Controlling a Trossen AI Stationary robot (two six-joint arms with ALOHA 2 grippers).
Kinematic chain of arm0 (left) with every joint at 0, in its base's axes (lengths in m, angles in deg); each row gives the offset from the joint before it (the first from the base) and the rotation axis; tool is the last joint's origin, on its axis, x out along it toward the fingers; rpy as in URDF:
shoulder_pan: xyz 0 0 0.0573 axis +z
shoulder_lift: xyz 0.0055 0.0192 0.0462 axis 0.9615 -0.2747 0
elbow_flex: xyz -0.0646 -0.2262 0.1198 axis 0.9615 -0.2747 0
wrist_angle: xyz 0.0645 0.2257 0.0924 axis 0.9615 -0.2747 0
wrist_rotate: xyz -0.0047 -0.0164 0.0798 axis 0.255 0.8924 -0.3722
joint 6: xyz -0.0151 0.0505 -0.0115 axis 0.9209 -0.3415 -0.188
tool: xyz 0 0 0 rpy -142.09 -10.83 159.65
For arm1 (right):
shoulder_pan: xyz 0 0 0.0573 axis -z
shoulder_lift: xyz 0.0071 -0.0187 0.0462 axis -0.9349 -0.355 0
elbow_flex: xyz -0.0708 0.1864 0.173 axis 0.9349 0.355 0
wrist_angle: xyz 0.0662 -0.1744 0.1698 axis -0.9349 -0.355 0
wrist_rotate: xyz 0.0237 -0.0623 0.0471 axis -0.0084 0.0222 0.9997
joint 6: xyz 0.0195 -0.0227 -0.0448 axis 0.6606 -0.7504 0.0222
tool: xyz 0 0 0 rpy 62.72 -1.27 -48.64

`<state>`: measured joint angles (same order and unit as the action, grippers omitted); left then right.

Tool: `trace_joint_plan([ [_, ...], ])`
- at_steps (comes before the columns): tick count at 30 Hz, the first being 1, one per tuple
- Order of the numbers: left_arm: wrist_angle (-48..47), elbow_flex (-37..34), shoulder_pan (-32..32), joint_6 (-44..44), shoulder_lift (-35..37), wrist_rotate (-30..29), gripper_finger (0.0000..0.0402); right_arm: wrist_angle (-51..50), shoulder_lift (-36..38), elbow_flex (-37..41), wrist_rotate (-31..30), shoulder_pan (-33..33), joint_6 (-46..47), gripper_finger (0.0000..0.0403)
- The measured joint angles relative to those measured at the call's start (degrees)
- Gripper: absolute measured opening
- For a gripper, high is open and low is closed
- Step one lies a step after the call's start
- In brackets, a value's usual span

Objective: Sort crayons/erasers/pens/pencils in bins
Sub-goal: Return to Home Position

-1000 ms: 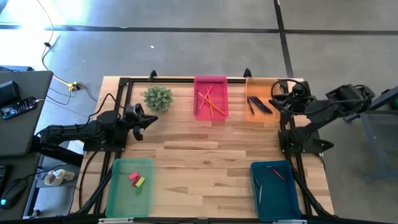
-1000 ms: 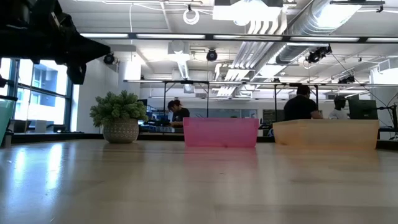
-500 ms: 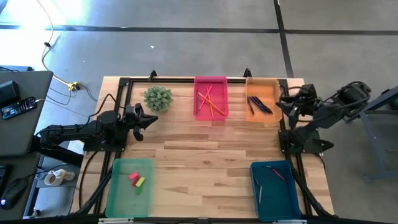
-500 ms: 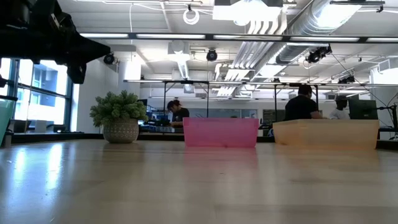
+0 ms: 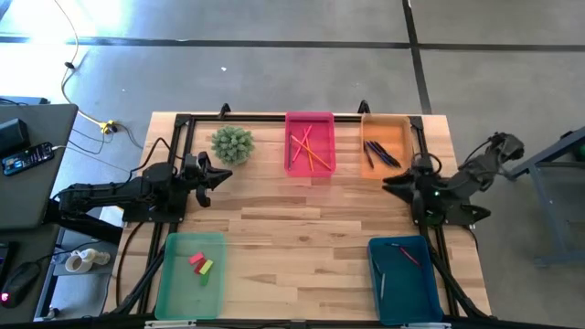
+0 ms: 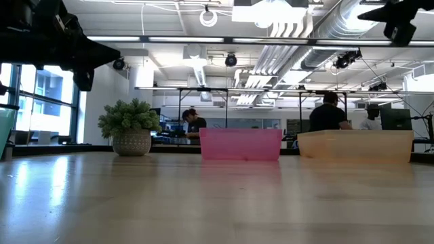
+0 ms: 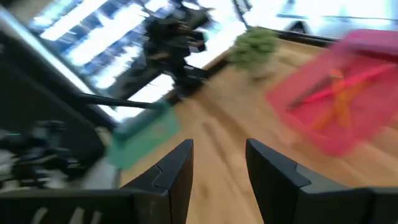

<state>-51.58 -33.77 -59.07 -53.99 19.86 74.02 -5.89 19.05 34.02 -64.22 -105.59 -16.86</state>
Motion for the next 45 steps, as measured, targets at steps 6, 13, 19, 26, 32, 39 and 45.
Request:
trace_joint_plan([
  [6,0.0,0.0,0.0,0.0,0.0,0.0,0.0001,28.5,5.2,12.0,10.7,1.2,-15.4,0.0139],
  [13,0.0,0.0,0.0,0.0,0.0,0.0,0.0001,41.1,5.9,15.4,27.5,2.9,-31.6,0.0139],
  [19,0.0,0.0,0.0,0.0,0.0,0.0,0.0001,38.9,5.9,15.8,30.3,4.1,-35.5,0.0139],
  [26,0.0,0.0,0.0,0.0,0.0,0.0,0.0000,42.7,11.0,23.2,30.6,7.7,-31.8,0.0139],
  [32,0.0,0.0,0.0,0.0,0.0,0.0,0.0001,45.1,16.9,28.9,32.5,9.9,-31.7,0.0139],
  [39,0.0,0.0,0.0,0.0,0.0,0.0,0.0000,44.8,21.8,33.1,32.8,13.1,-33.1,0.0139],
  [45,0.0,0.0,0.0,0.0,0.0,0.0,0.0000,42.0,21.6,34.9,33.1,17.8,-31.8,0.0139],
])
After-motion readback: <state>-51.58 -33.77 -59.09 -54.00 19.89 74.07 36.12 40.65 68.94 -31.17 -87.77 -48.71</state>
